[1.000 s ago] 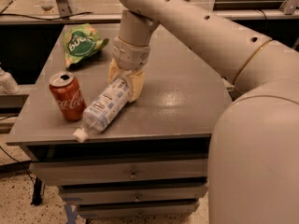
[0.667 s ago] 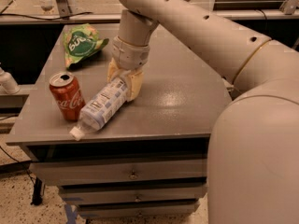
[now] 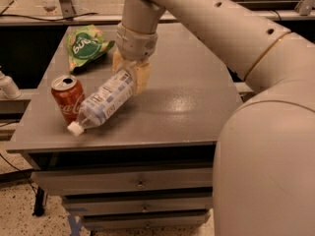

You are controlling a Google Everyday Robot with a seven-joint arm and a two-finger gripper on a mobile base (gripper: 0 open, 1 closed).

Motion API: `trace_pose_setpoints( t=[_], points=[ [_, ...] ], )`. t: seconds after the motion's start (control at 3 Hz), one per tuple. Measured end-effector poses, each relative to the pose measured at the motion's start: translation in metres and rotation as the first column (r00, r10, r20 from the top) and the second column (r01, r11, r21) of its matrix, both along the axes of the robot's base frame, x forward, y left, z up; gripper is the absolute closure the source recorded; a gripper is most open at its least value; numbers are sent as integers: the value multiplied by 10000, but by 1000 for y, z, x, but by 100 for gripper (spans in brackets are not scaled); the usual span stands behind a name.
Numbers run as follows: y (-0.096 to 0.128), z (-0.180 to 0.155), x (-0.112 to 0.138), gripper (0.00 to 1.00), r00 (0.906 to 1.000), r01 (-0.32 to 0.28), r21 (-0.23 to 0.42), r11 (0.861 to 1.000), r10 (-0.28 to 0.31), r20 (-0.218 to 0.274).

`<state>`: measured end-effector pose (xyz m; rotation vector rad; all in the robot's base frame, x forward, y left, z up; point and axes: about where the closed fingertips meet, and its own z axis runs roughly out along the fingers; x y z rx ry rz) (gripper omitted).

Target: Pick blue plastic bottle

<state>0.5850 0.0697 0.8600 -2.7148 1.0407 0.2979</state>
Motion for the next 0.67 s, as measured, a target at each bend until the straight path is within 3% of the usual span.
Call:
trace_pose_setpoints(
  t=[0.33,0.67],
  points=[
    [1,59,0,100,9952,782,258,9966,-795,572],
    [3,92,-1,100,9894,981,373,9945,-1015,1043]
  ],
)
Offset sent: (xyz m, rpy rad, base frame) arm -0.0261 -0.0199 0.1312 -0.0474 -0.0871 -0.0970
